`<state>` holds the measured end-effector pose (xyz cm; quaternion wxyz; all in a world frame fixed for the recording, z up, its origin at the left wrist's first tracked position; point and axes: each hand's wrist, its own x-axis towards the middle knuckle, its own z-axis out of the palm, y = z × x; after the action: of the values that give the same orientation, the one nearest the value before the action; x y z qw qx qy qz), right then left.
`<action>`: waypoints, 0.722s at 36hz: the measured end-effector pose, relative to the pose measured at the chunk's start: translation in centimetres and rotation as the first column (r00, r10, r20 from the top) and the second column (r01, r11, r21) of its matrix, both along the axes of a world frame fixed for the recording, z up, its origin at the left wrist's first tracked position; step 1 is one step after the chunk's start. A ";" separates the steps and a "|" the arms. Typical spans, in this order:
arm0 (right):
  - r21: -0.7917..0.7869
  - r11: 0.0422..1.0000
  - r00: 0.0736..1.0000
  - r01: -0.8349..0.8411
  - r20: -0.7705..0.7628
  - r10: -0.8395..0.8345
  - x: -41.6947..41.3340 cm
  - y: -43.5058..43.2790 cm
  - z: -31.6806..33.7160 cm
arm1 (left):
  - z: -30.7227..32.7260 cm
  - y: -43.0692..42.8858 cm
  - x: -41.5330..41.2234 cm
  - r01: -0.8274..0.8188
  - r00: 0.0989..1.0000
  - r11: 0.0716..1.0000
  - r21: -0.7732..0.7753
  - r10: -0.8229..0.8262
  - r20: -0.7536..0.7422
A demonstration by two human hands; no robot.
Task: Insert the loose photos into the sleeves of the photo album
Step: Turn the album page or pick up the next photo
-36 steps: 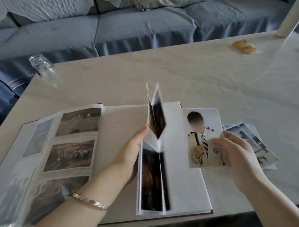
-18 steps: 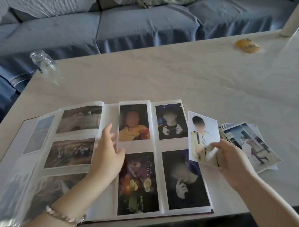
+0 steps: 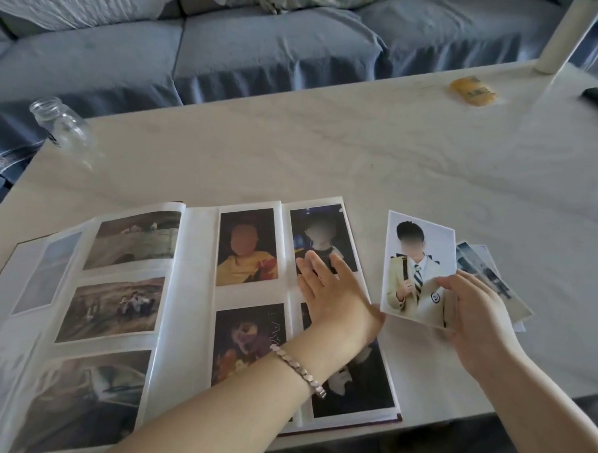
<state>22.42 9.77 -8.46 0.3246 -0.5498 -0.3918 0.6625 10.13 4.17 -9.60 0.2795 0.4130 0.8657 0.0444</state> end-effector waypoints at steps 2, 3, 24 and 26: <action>-0.007 1.000 1.000 0.002 -0.002 -0.002 0.2 0.1 0.0 | 0.5 0.2 0.0 -0.001 0.999 1.000 0.019 0.000 0.053; -0.012 1.000 1.000 -0.002 -0.002 0.002 0.3 0.1 0.0 | 0.7 0.1 -0.1 -0.014 0.996 0.999 0.035 0.010 0.093; -0.013 0.999 0.999 -0.034 -0.015 0.034 -1.6 -0.4 0.3 | 3.7 -7.2 -10.0 -0.322 0.915 0.879 0.353 0.192 0.356; 0.002 0.999 0.999 -0.035 -0.008 0.035 -1.8 -0.5 0.2 | 3.1 -8.0 -10.7 -0.375 0.910 0.853 0.364 0.262 0.322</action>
<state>20.61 9.28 -8.22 0.3147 -0.5399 -0.4007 0.6700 -0.54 -3.86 -6.50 0.2846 0.3031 0.8482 0.3282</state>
